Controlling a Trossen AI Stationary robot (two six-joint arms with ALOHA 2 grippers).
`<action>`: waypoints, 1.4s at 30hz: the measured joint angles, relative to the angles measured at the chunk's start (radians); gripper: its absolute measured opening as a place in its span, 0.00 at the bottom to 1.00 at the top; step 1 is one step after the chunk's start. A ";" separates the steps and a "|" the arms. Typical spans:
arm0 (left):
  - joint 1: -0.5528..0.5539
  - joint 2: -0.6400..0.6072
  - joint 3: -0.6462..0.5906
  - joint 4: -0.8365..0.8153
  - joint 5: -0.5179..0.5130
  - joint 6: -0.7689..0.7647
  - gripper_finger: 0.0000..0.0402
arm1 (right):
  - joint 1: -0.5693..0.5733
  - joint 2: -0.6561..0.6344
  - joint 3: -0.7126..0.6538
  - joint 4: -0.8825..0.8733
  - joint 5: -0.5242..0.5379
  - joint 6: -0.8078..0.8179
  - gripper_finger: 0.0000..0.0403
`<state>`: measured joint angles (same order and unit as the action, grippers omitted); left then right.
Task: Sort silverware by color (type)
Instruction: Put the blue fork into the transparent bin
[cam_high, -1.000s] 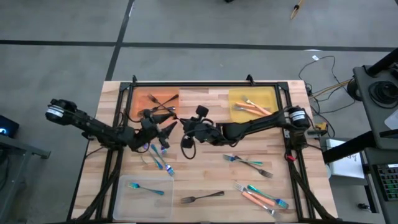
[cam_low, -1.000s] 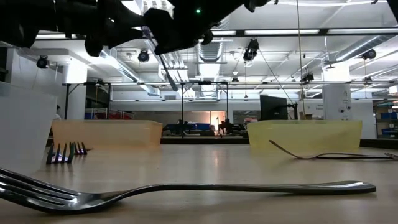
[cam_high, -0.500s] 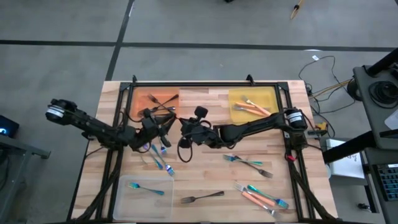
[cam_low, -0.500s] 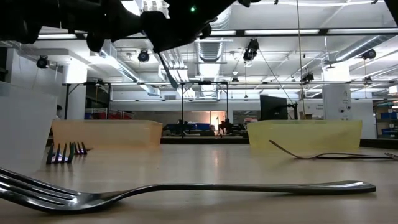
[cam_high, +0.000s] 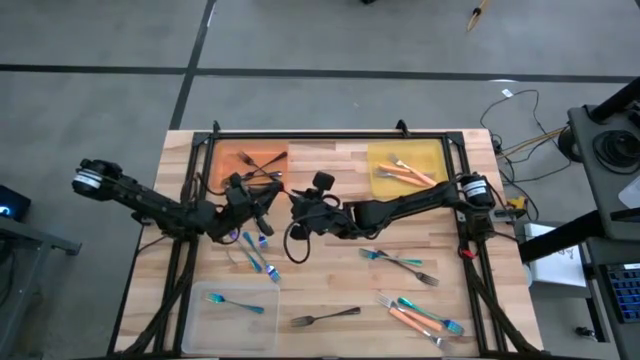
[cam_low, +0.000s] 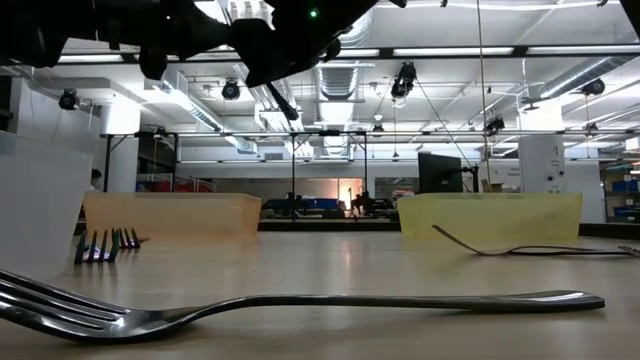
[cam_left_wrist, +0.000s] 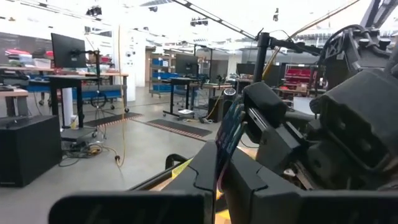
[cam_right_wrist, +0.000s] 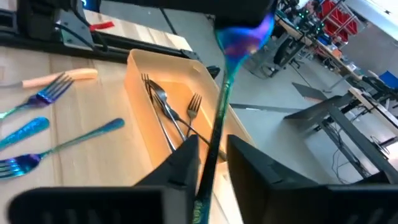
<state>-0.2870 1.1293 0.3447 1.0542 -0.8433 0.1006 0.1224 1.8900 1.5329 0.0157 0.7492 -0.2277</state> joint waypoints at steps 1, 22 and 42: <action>0.000 -0.002 0.000 0.000 0.000 0.008 0.00 | 0.001 -0.002 0.005 -0.012 0.001 0.003 0.21; -0.492 0.063 0.524 -1.161 -0.656 -0.407 0.00 | 0.181 -0.094 0.258 -1.206 -0.234 0.543 0.34; -0.596 0.609 1.462 -2.558 0.262 -1.429 0.00 | 0.213 -0.108 0.222 -1.311 -0.233 0.583 0.34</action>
<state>-0.8827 1.7387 1.8064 -1.5041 -0.5815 -1.3282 0.3359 1.7817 1.7553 -1.2954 0.5159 0.3552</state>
